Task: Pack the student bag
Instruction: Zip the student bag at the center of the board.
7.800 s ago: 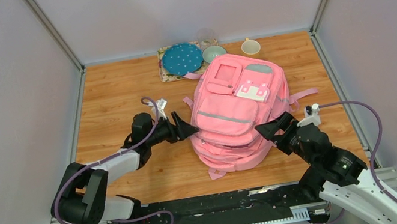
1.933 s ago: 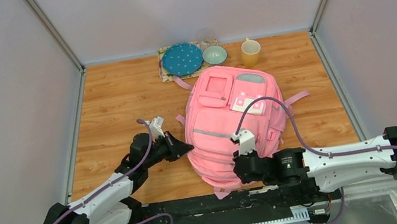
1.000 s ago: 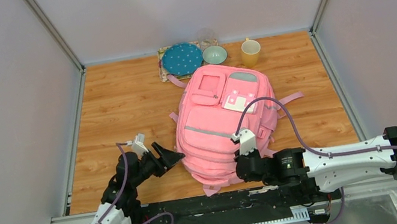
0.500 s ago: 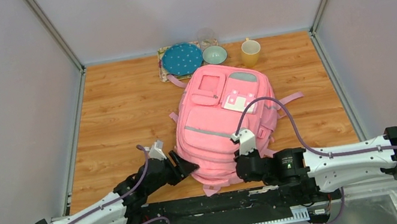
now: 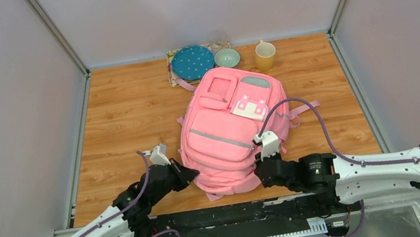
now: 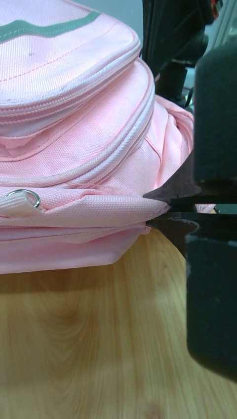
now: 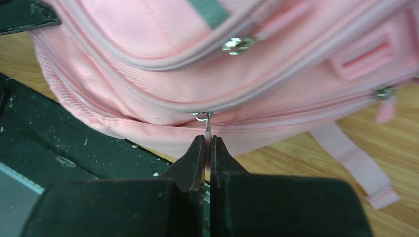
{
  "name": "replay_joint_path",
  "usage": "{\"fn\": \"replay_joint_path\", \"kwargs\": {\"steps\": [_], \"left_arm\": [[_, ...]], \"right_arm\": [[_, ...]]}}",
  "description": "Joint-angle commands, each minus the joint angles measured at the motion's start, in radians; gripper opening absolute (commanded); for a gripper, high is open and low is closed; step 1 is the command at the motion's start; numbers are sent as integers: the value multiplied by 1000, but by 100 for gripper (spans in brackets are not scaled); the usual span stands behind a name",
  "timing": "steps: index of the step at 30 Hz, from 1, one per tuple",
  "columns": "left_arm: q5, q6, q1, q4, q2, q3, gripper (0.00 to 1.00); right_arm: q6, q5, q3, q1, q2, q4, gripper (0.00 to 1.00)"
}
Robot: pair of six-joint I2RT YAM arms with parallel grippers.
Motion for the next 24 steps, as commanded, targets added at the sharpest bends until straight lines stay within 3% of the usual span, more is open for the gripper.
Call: {"fn": "replay_joint_path", "kwargs": {"steps": [1,8,13,18,24], "left_arm": [[-111,177,70,-212,-34,58,0],[37,257,110,-225,8,92,0],[108,261,110,-229,-14,75,0],[128,261,110,-246,-58,60,0],[250,228,109,-110,-52,-3,0]], "right_arm": [[-43,146,14,-64,-76,-119,0],[-150,168,37,-211,-111,-90,0],[-265,147,39,-354,-107,31,0],[-256,141,67,-499,-81,62,0],[-239,102,71,-538,-53,96,0]]}}
